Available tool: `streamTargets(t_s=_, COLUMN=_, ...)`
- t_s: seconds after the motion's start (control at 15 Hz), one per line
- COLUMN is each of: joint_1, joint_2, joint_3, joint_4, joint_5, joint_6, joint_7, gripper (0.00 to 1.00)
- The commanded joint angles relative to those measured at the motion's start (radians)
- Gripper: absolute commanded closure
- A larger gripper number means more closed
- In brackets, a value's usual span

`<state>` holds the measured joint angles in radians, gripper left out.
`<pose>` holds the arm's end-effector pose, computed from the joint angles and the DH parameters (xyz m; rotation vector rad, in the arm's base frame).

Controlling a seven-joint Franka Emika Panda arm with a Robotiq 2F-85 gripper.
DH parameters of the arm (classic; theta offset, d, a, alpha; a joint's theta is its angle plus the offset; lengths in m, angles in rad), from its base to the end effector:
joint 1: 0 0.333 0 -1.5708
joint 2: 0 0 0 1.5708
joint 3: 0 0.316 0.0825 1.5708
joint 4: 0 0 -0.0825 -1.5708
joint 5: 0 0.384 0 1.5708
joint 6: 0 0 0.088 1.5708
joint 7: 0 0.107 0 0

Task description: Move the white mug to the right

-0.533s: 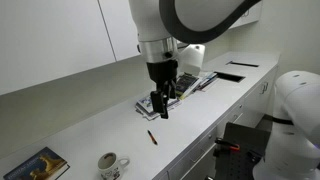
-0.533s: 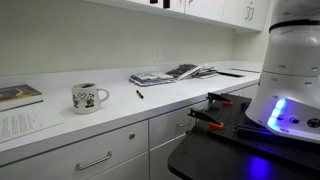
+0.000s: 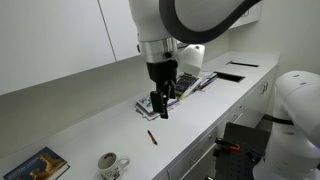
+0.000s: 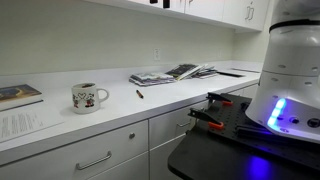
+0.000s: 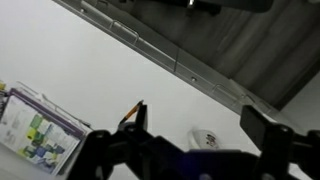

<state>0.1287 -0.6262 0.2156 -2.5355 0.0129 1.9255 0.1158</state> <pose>0.3402 0.1269 0.4769 3.0184 0.2791 0.0439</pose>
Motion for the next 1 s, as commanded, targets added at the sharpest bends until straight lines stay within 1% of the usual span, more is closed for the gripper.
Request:
streamTargets(t_s=0.0, joint_1=-0.008, joint_2=0.078, joint_3=0.009, joint_4=0.019, joint_5=-0.001, joint_6=0.086, joint_7=0.067, gripper=0.0)
streamTargets(t_s=0.2, joint_1=-0.027, joint_2=0.229, joint_3=0.014, joint_4=0.056, joint_5=0.008, joint_6=0.224, joint_7=0.154, gripper=0.0)
streamTargets(t_s=0.33, joint_1=-0.037, joint_2=0.363, joint_3=0.02, joint_4=0.099, joint_5=-0.004, joint_6=0.316, joint_7=0.217, gripper=0.0)
streamTargets(t_s=0.4, joint_1=-0.046, joint_2=0.442, joint_3=0.029, joint_4=0.132, joint_5=-0.028, joint_6=0.359, joint_7=0.263, gripper=0.0)
streamTargets(t_s=0.53, joint_1=-0.042, joint_2=0.599, joint_3=0.022, joint_4=0.224, joint_5=-0.059, joint_6=0.389, joint_7=0.324, gripper=0.0)
streamTargets(t_s=0.73, joint_1=-0.003, joint_2=0.819, joint_3=-0.018, joint_4=0.388, joint_5=-0.129, joint_6=0.4, joint_7=0.377, gripper=0.0)
streamTargets(t_s=0.93, joint_1=0.042, joint_2=1.005, joint_3=-0.07, joint_4=0.557, joint_5=-0.129, joint_6=0.38, joint_7=0.368, gripper=0.0)
